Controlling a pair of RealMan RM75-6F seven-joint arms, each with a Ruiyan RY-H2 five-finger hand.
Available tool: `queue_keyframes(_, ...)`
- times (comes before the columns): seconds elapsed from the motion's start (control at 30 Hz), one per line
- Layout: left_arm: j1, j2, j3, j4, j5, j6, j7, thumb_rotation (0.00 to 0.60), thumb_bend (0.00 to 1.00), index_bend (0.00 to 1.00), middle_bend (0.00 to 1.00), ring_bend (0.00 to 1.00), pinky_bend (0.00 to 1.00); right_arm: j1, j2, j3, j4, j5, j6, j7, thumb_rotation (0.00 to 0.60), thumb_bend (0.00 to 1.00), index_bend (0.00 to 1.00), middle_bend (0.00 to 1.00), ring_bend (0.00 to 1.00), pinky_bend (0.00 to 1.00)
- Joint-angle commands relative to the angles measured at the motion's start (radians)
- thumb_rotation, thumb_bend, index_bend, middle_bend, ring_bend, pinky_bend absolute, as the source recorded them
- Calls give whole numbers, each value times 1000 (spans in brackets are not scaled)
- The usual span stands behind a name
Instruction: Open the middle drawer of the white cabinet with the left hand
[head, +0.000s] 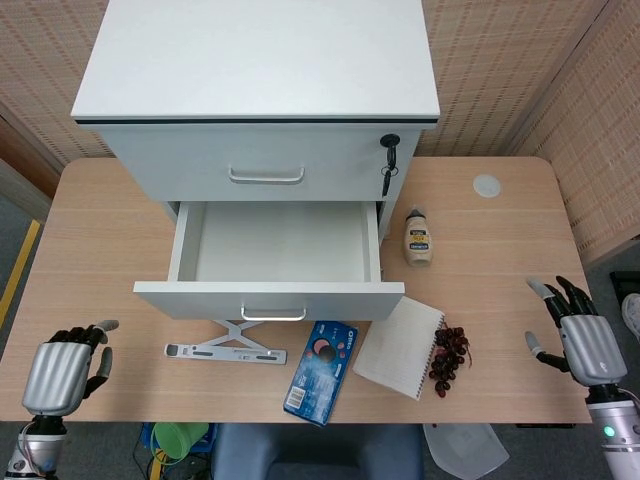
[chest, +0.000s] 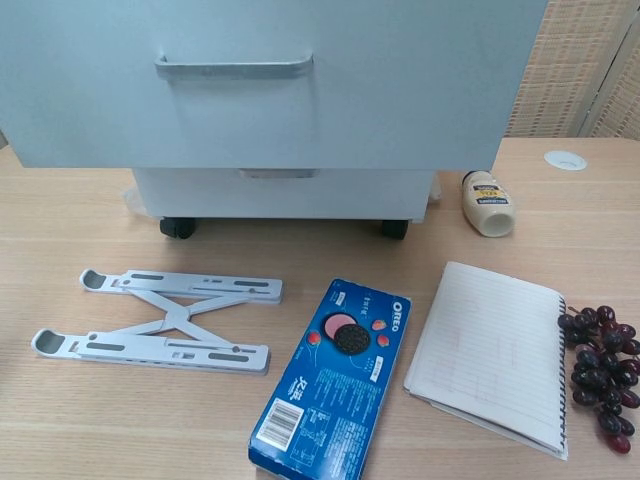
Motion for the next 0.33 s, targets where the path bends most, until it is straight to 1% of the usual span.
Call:
queue_keyframes(0.03, 16, -25, -16, 19, -13, 15, -8, 600, 434, 116, 230, 236, 245, -5, 2, -1, -5, 3, 6, -5, 600, 336, 105, 181, 82, 103)
queue_keyframes(0.33, 25, -64, -44, 33, -17, 12, 6, 600, 434, 114, 215, 231, 241, -24, -6, -8, -11, 11, 25, -22, 600, 337, 105, 181, 82, 103)
